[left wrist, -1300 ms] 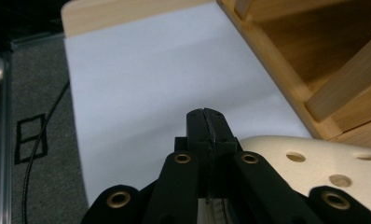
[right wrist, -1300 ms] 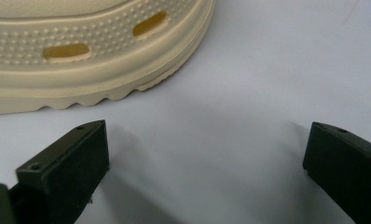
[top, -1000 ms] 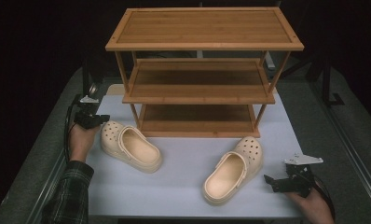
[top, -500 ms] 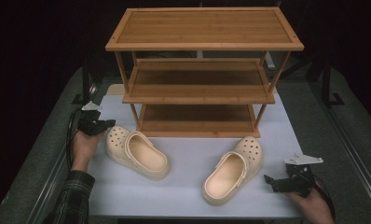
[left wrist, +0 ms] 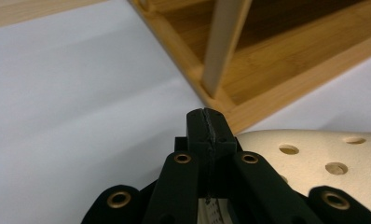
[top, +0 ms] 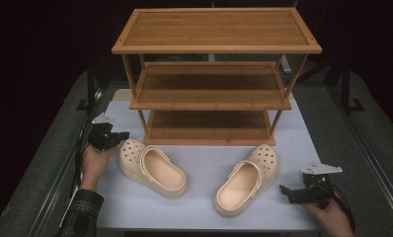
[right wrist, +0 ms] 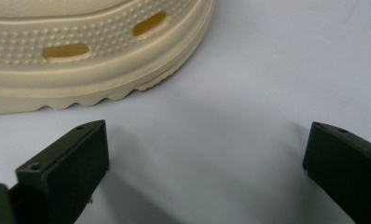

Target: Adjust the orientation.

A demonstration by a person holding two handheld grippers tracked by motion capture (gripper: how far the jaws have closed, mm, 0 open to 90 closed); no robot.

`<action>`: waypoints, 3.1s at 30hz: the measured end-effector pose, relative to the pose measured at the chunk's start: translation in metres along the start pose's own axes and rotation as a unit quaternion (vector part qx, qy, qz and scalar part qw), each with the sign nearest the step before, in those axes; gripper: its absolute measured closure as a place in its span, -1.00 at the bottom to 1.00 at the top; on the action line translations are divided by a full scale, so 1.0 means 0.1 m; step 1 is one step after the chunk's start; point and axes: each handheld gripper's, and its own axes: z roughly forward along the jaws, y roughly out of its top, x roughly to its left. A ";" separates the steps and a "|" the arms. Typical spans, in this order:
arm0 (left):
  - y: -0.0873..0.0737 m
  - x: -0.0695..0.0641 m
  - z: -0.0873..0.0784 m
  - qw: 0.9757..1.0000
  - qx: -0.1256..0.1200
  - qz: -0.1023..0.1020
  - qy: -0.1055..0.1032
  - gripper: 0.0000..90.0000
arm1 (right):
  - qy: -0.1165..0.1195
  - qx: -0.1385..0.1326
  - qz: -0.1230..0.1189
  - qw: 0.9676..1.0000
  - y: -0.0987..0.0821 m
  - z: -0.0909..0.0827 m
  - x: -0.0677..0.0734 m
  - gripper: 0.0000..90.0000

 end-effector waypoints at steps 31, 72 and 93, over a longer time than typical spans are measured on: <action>-0.15 -0.41 -0.34 0.999 0.011 0.037 -0.020 1.00 | 0.000 -0.001 0.000 1.000 0.00 0.00 0.00 -1.00; -0.26 -0.83 -0.03 0.991 0.073 0.093 -0.068 1.00 | 0.000 0.000 0.000 1.000 0.00 0.00 0.00 -1.00; 0.13 -1.09 0.48 0.985 0.077 0.129 -0.090 1.00 | 0.000 0.000 0.000 1.000 0.00 0.00 0.00 -1.00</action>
